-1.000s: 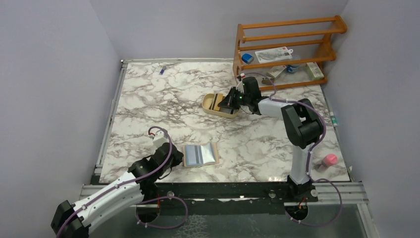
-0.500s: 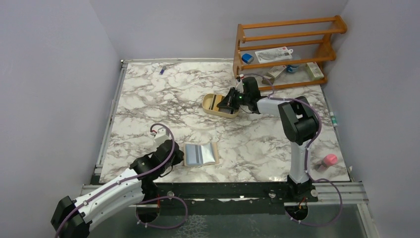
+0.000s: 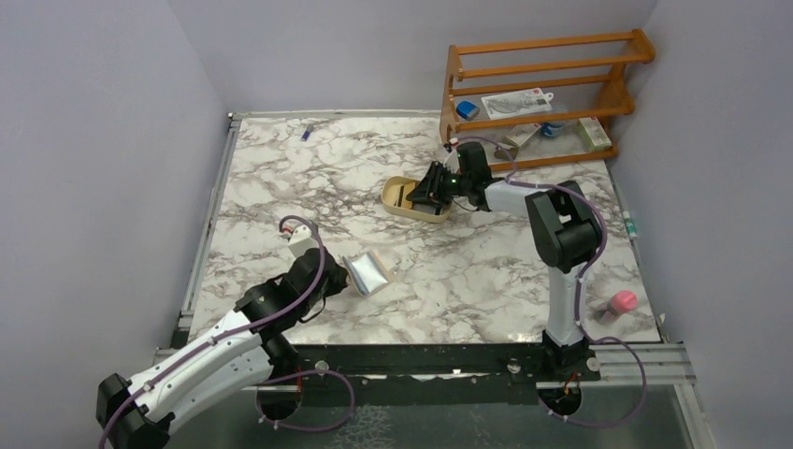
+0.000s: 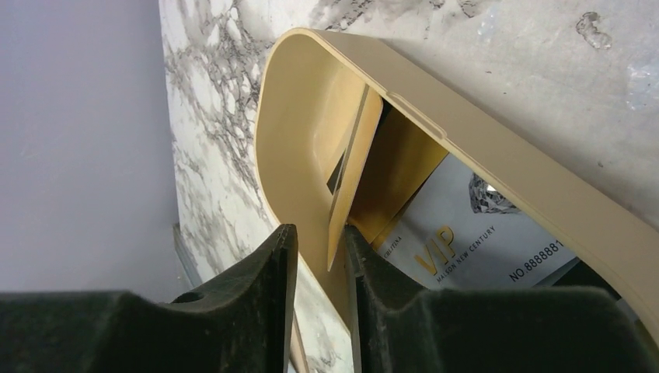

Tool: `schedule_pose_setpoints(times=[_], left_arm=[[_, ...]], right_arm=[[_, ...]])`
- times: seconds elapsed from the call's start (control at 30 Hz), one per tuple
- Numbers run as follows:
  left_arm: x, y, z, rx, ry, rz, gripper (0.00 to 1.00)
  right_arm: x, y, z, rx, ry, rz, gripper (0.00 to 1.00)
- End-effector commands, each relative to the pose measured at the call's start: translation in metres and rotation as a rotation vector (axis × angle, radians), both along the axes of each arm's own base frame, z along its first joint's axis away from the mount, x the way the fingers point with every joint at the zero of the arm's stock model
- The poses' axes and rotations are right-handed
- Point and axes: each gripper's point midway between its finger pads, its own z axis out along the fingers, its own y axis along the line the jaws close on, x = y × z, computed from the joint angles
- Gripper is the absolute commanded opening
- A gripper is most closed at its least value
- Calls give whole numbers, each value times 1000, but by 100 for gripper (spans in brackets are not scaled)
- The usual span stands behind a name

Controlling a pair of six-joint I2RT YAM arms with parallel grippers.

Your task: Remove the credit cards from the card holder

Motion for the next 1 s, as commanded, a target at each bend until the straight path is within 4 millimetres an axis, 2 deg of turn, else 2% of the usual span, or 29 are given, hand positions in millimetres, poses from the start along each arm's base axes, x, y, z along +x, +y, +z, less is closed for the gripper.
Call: schedule_pose_setpoints(times=[0.0, 0.23, 0.53, 0.63, 0.7, 0.97], left_arm=[[3, 9, 4, 67, -11, 13, 0], [12, 4, 2, 164, 6, -26, 0], [40, -15, 21, 229, -10, -63, 0], [50, -20, 20, 244, -6, -81, 0], [58, -24, 20, 252, -1, -97, 0], [81, -47, 9, 243, 12, -147, 0]], right_arm=[[-2, 4, -1, 1, 34, 40, 36], [6, 4, 9, -50, 16, 63, 39], [7, -12, 32, -173, 1, 52, 40], [5, -18, 47, -181, -30, 23, 39], [3, -23, 65, -172, -78, -5, 40], [-18, -57, 98, -195, -141, -97, 40]])
